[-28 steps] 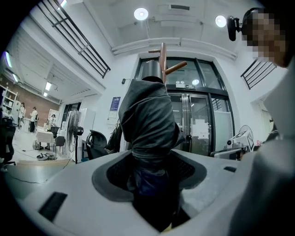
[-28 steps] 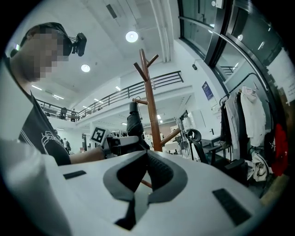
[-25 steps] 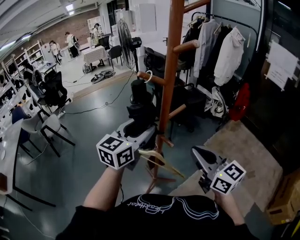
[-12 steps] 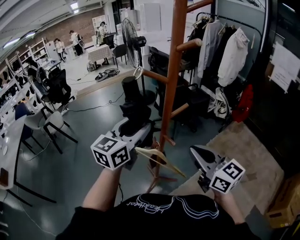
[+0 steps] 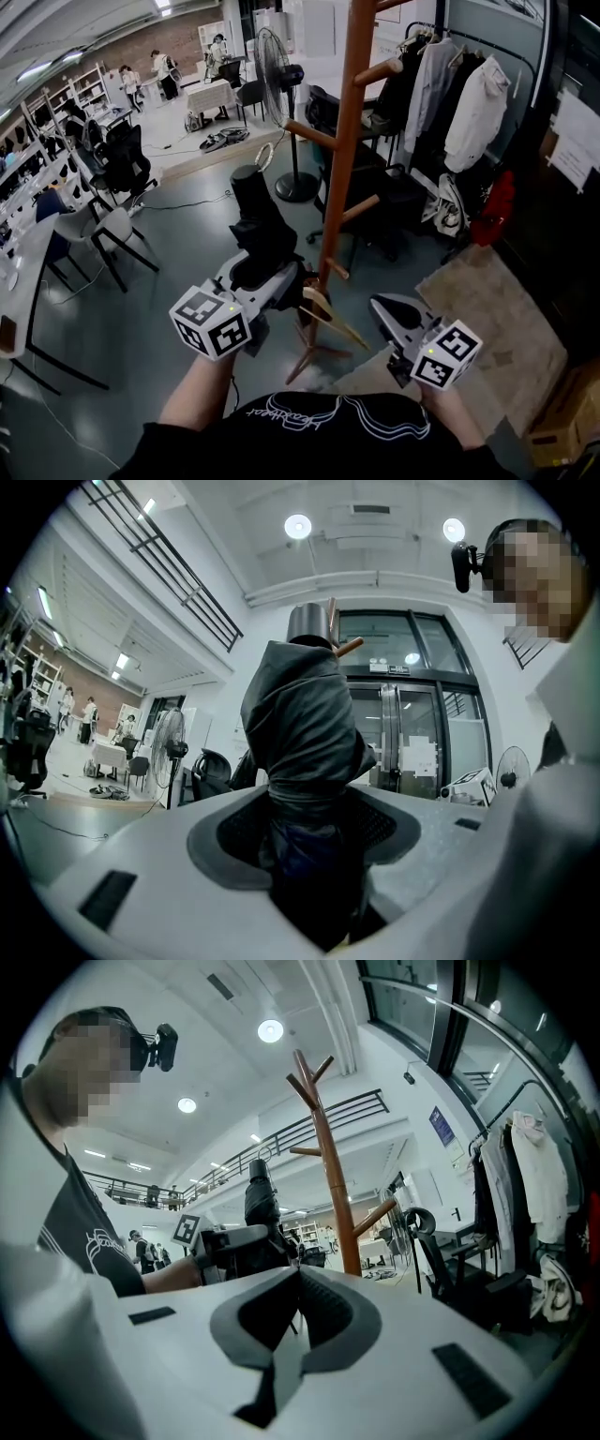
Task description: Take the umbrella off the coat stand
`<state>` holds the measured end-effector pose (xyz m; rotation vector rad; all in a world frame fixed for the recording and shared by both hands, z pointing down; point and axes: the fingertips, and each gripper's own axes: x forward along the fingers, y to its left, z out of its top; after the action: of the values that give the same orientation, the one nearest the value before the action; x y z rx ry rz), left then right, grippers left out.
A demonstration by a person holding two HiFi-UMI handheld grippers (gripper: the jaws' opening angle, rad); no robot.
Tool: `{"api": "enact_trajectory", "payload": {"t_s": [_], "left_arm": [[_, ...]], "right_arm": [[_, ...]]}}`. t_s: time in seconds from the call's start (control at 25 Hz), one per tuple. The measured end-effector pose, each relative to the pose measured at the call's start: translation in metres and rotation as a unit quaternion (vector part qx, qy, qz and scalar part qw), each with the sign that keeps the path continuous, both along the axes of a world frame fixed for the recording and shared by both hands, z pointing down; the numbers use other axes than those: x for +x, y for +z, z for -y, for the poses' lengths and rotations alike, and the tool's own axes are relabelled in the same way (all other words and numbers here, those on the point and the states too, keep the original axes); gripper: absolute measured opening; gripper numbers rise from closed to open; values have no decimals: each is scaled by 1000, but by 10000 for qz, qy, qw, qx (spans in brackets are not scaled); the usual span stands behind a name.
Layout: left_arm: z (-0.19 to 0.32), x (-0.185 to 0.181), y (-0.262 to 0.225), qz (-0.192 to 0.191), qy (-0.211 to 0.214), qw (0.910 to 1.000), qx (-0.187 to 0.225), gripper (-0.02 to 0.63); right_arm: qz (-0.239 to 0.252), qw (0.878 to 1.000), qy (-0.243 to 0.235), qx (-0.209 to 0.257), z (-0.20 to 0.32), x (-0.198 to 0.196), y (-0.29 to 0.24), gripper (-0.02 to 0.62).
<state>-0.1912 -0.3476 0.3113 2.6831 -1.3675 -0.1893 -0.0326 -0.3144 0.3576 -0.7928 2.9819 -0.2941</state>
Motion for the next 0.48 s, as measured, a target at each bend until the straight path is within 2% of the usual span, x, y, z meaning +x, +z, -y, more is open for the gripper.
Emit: {"api": "enact_trajectory", "payload": {"t_s": [0.32, 0.48], "left_arm": [[-58, 33, 22, -235, 156, 9994, -199, 232], [-85, 53, 32, -470, 292, 9976, -405, 232]], "right_arm": [[110, 9997, -201, 17, -32, 11, 12, 3], [191, 9995, -253, 2, -51, 22, 10, 3]]}}
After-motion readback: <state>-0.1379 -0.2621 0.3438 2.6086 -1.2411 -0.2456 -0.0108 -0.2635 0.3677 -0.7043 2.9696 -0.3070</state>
